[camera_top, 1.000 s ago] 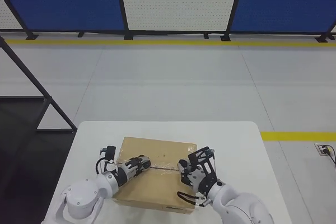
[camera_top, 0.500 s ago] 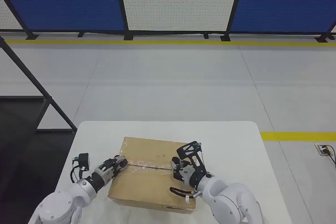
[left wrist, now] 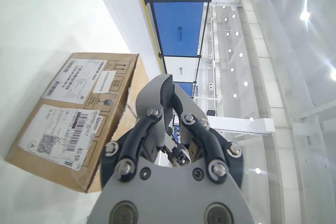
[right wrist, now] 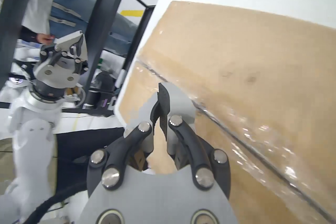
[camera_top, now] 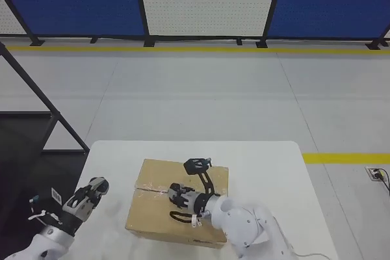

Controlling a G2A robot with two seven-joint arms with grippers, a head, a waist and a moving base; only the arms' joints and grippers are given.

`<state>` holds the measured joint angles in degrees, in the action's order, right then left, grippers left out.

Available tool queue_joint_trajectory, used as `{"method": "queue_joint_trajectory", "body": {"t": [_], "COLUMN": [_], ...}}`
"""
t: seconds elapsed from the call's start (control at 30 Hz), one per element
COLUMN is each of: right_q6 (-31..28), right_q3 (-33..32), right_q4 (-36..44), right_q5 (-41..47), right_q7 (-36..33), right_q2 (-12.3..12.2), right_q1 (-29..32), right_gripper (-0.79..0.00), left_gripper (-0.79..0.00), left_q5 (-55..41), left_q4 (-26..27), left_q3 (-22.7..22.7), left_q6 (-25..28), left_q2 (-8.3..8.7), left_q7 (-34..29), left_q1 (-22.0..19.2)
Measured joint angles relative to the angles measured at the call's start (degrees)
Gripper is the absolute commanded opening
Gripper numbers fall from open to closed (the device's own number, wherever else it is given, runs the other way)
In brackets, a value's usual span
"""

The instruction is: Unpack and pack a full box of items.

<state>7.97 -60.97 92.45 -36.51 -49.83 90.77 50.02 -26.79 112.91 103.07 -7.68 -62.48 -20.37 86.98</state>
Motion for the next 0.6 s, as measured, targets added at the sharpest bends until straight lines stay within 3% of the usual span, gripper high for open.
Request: {"method": "queue_joint_trajectory", "body": {"t": [0.17, 0.23, 0.47, 0.6], "right_q6": [3.90, 3.94, 4.06, 9.59], "right_q3": [3.82, 3.82, 4.13, 6.87], "right_q4": [-8.12, -8.10, -7.96, -10.27], "right_q5": [6.11, 6.10, 5.75, 6.91], "right_q7": [-0.61, -0.68, -0.19, 1.35], "right_q2": [1.48, 1.48, 1.49, 2.53], "right_q1": [-6.99, -6.93, -6.48, -8.66], "right_gripper": [-0.785, -0.785, -0.785, -0.785], "left_gripper": [-0.785, -0.785, -0.785, -0.785], "left_q5": [-3.23, -5.66, -4.69, -4.61], "left_q4": [1.01, 0.69, 0.61, 0.54], "left_q3": [0.66, 0.31, 0.12, -0.62], "left_q6": [6.28, 7.91, 7.57, 6.73], "left_q2": [-0.49, -0.69, -0.70, -0.91], "left_q7": [0.19, 0.82, 1.22, 3.83], "left_q1": [2.80, 2.88, 2.84, 1.62]}}
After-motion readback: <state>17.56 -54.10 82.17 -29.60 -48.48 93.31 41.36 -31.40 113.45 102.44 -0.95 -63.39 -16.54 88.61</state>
